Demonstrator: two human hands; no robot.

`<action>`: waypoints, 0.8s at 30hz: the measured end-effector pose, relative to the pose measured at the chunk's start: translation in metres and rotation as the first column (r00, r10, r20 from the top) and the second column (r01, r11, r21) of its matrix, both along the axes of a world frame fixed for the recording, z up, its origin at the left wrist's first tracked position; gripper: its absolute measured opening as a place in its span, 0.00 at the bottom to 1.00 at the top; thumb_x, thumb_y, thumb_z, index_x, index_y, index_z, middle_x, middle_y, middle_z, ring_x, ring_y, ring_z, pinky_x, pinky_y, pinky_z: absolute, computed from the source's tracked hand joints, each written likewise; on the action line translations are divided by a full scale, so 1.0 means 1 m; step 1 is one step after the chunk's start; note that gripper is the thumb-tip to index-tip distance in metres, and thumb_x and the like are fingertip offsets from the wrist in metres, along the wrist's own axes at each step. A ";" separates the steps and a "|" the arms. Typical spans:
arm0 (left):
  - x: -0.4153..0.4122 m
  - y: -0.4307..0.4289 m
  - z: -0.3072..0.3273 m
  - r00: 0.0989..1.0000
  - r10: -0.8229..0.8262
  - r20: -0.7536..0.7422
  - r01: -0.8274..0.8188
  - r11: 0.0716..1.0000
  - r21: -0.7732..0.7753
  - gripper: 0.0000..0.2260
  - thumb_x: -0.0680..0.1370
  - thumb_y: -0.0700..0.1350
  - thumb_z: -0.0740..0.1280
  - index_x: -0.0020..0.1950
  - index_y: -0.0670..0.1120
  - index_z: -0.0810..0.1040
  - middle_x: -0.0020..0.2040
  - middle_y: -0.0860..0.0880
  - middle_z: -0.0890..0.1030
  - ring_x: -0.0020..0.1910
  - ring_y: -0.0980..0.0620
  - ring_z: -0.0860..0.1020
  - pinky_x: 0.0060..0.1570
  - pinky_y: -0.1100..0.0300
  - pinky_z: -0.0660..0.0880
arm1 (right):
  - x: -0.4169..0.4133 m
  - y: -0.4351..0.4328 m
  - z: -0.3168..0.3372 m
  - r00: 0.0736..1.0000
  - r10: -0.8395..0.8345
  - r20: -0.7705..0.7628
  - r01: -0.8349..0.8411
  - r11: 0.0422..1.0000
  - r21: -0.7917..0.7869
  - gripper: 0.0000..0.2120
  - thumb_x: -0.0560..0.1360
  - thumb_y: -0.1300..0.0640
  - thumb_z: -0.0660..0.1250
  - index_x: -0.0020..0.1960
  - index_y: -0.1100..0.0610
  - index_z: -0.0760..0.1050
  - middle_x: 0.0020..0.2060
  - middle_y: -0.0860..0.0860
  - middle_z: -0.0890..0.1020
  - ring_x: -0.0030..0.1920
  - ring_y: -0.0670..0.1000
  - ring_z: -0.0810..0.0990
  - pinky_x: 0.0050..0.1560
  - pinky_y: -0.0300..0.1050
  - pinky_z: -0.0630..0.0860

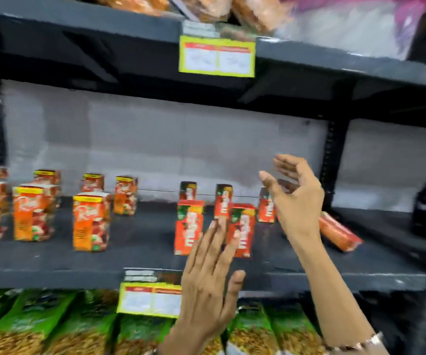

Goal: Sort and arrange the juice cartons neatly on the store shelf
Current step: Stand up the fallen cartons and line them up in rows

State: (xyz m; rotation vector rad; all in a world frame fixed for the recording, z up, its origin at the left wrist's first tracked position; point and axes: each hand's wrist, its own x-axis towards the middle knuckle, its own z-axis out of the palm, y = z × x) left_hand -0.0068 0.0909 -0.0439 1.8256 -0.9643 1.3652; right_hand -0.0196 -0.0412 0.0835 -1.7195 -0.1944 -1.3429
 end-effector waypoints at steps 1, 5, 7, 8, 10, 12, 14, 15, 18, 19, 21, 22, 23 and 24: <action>-0.003 -0.023 -0.002 1.000 -0.016 -0.008 0.016 0.999 0.040 0.21 0.81 0.53 0.46 0.73 0.50 0.57 0.77 0.54 0.51 0.74 0.50 0.56 0.72 0.58 0.52 | -0.001 -0.033 -0.004 0.999 -0.035 -0.033 0.036 0.999 0.020 0.15 0.70 0.58 0.72 0.56 0.53 0.75 0.50 0.47 0.80 0.53 0.45 0.78 0.54 0.40 0.74; -0.001 -0.083 -0.014 0.999 -0.026 -0.035 0.033 0.975 0.220 0.21 0.81 0.52 0.49 0.73 0.48 0.59 0.75 0.49 0.57 0.73 0.49 0.58 0.71 0.55 0.57 | 0.005 -0.140 -0.029 0.961 -0.169 -0.219 0.186 0.980 0.063 0.15 0.71 0.58 0.70 0.57 0.56 0.76 0.51 0.50 0.80 0.52 0.48 0.77 0.51 0.37 0.71; 0.002 -0.107 -0.019 0.997 0.046 -0.055 -0.027 0.950 0.311 0.21 0.81 0.52 0.49 0.73 0.48 0.60 0.74 0.47 0.60 0.73 0.49 0.59 0.69 0.52 0.58 | 0.012 -0.189 -0.044 0.912 -0.236 -0.336 0.264 0.964 0.039 0.15 0.71 0.56 0.70 0.56 0.57 0.76 0.52 0.54 0.82 0.53 0.54 0.79 0.56 0.48 0.74; 0.004 -0.117 -0.020 0.993 0.099 -0.070 -0.069 0.936 0.346 0.21 0.81 0.53 0.49 0.73 0.48 0.61 0.74 0.47 0.61 0.73 0.49 0.59 0.69 0.52 0.58 | 0.015 -0.208 -0.050 0.881 -0.249 -0.402 0.288 0.957 0.038 0.16 0.70 0.55 0.71 0.56 0.57 0.76 0.53 0.56 0.82 0.53 0.57 0.80 0.57 0.52 0.74; 0.009 -0.130 -0.023 0.974 0.205 -0.093 -0.154 0.908 0.390 0.22 0.81 0.54 0.49 0.73 0.47 0.62 0.74 0.46 0.62 0.73 0.49 0.59 0.69 0.51 0.57 | 0.021 -0.233 -0.058 0.814 -0.206 -0.543 0.294 0.953 0.079 0.19 0.70 0.54 0.71 0.58 0.58 0.75 0.54 0.58 0.81 0.54 0.57 0.79 0.54 0.50 0.75; 0.012 -0.138 -0.026 0.957 0.277 -0.085 -0.216 0.878 0.427 0.23 0.81 0.55 0.48 0.72 0.47 0.63 0.73 0.46 0.64 0.73 0.49 0.59 0.69 0.51 0.56 | 0.025 -0.249 -0.066 0.763 -0.098 -0.639 0.257 0.953 0.161 0.21 0.70 0.53 0.71 0.61 0.59 0.74 0.55 0.56 0.80 0.54 0.55 0.78 0.48 0.46 0.75; 0.014 -0.138 -0.028 0.947 0.318 -0.050 -0.262 0.850 0.458 0.23 0.81 0.55 0.47 0.72 0.47 0.64 0.72 0.46 0.65 0.72 0.49 0.59 0.67 0.50 0.57 | 0.029 -0.261 -0.070 0.706 0.041 -0.707 0.179 0.956 0.234 0.21 0.70 0.52 0.70 0.60 0.61 0.74 0.50 0.56 0.82 0.50 0.55 0.79 0.49 0.46 0.75; 0.014 -0.139 -0.029 0.943 0.331 -0.033 -0.278 0.839 0.468 0.23 0.81 0.55 0.47 0.71 0.47 0.64 0.72 0.46 0.66 0.72 0.49 0.59 0.67 0.50 0.57 | 0.026 -0.264 -0.068 0.664 0.098 -0.741 0.131 0.961 0.245 0.20 0.71 0.52 0.69 0.59 0.61 0.76 0.45 0.55 0.83 0.44 0.53 0.80 0.46 0.45 0.75; 0.017 -0.141 -0.031 0.932 0.363 0.002 -0.319 0.816 0.481 0.22 0.80 0.55 0.48 0.71 0.48 0.65 0.72 0.47 0.66 0.72 0.48 0.59 0.68 0.49 0.56 | 0.020 -0.272 -0.057 0.543 0.175 -0.822 0.026 0.974 0.224 0.18 0.71 0.52 0.69 0.57 0.59 0.76 0.41 0.54 0.83 0.41 0.52 0.79 0.44 0.44 0.74; 0.017 -0.141 -0.031 0.929 0.369 0.008 -0.328 0.814 0.479 0.22 0.80 0.55 0.48 0.71 0.48 0.66 0.72 0.47 0.66 0.72 0.48 0.59 0.68 0.49 0.55 | 0.016 -0.273 -0.053 0.521 0.172 -0.836 0.010 0.978 0.207 0.17 0.70 0.53 0.70 0.57 0.58 0.76 0.43 0.55 0.83 0.44 0.52 0.80 0.48 0.45 0.74; 0.018 -0.141 -0.031 0.927 0.375 0.021 -0.340 0.814 0.471 0.22 0.80 0.55 0.48 0.70 0.48 0.66 0.71 0.47 0.66 0.72 0.48 0.59 0.68 0.49 0.54 | 0.010 -0.271 -0.050 0.553 0.178 -0.814 -0.003 0.977 0.212 0.20 0.69 0.55 0.72 0.59 0.55 0.74 0.47 0.55 0.83 0.47 0.53 0.80 0.51 0.46 0.74; 0.018 -0.142 -0.031 0.928 0.372 0.023 -0.339 0.816 0.469 0.22 0.81 0.55 0.48 0.70 0.49 0.66 0.71 0.47 0.66 0.72 0.48 0.59 0.68 0.49 0.54 | 0.005 -0.269 -0.050 0.599 0.185 -0.779 0.002 0.973 0.232 0.20 0.68 0.57 0.72 0.60 0.55 0.74 0.47 0.54 0.82 0.46 0.52 0.80 0.49 0.45 0.74; 0.019 -0.141 -0.031 0.928 0.372 0.020 -0.337 0.817 0.468 0.21 0.81 0.54 0.48 0.70 0.49 0.67 0.71 0.47 0.66 0.72 0.48 0.59 0.68 0.49 0.55 | 0.000 -0.264 -0.050 0.650 0.190 -0.735 -0.008 0.970 0.243 0.20 0.68 0.59 0.72 0.59 0.56 0.75 0.47 0.54 0.82 0.45 0.51 0.80 0.46 0.43 0.75; 0.019 -0.141 -0.031 0.929 0.370 0.018 -0.335 0.819 0.465 0.21 0.81 0.54 0.48 0.70 0.49 0.67 0.71 0.47 0.66 0.72 0.48 0.59 0.67 0.49 0.56 | -0.004 -0.257 -0.049 0.702 0.197 -0.684 -0.023 0.967 0.256 0.20 0.68 0.60 0.73 0.59 0.57 0.75 0.48 0.54 0.82 0.44 0.51 0.79 0.43 0.42 0.75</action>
